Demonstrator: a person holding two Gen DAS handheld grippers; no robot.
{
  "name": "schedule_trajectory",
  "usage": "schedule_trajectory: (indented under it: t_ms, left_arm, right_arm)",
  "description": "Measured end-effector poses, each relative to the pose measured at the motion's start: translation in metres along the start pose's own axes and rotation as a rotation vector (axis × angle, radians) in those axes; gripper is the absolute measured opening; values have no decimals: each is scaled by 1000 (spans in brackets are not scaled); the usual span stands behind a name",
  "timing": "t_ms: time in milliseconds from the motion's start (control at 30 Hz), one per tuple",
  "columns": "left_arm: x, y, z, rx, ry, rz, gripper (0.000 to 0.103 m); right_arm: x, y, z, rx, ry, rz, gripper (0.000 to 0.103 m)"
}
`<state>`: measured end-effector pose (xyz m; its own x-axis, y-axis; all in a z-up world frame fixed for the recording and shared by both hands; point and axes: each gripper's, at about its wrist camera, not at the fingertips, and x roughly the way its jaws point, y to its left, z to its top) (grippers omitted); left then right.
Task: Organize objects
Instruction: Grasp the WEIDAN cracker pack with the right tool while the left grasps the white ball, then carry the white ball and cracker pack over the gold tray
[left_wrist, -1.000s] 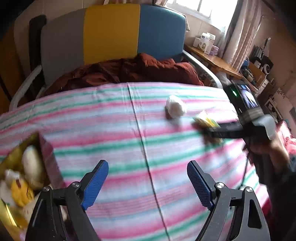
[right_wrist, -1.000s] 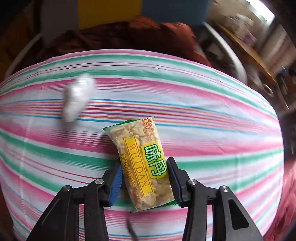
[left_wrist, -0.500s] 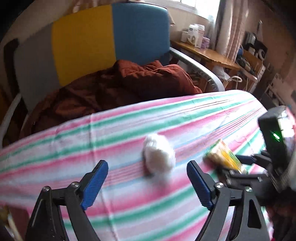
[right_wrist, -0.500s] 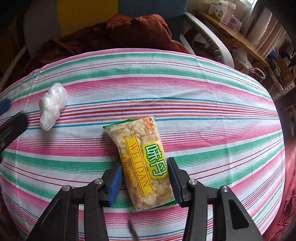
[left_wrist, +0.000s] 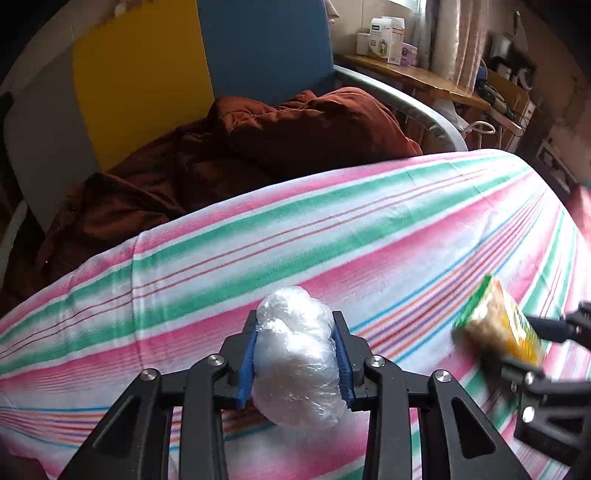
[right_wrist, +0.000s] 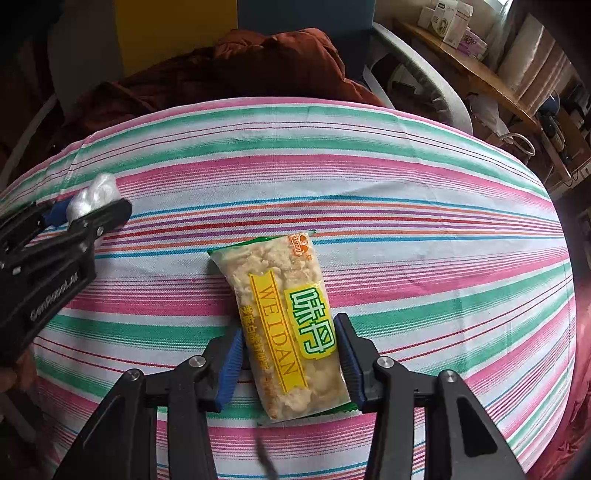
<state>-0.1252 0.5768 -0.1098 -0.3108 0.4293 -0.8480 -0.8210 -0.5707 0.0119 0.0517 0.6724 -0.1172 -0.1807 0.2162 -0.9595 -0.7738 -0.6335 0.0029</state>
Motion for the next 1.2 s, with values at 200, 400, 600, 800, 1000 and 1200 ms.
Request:
schedule_trajectory:
  t_ms: [200,400,600,800,1000,1200]
  left_arm:
    - [-28,1,-50,-39,-30,35,35]
    - [-67,-3,-115,-53,-82,111,35]
    - [-76,6,-135,-113,-103,85,35]
    - [-75,7,-137,-121,-114,72,37]
    - [-75,8,-137,-129,-124,64,38]
    - [-76,10,-139,-139,-132,50,38]
  right_arm:
    - [-7,27,-3,-49,-23,122,45]
    - [-8,64,-9,-201,-51,156,46]
    - [-6,58,-9,-175,-55,168,48]
    - [-5,57,-7,-176,-55,149,48]
    - [-4,55,-5,-186,-80,132,49]
    - [-3,51,-2,-188,-97,127,49]
